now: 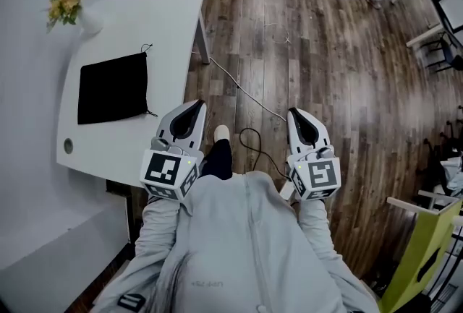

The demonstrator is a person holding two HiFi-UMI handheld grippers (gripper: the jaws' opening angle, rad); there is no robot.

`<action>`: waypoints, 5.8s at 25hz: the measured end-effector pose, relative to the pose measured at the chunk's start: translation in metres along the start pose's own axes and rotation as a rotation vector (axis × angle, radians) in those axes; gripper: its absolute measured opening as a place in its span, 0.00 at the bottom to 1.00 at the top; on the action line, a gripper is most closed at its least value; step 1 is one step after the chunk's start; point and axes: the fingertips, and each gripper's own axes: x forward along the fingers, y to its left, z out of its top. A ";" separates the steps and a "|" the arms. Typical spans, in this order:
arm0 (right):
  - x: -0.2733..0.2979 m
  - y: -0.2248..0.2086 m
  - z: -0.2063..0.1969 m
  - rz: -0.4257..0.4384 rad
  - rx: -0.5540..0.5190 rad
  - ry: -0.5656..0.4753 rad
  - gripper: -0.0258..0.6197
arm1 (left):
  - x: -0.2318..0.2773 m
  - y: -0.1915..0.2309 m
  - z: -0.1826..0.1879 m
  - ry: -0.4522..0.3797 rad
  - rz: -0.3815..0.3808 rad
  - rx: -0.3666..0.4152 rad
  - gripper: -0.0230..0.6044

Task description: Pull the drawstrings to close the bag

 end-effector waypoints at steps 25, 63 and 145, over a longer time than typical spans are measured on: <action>0.268 0.094 0.096 0.484 -0.172 0.020 0.08 | 0.017 0.208 0.034 -0.061 0.418 -0.177 0.08; 0.416 0.325 0.145 1.557 -0.533 -0.035 0.08 | -0.137 0.228 -0.026 -0.131 1.652 -0.583 0.08; 0.436 0.305 -0.068 1.569 -1.088 0.276 0.19 | -0.044 0.207 -0.226 0.156 1.346 -0.946 0.20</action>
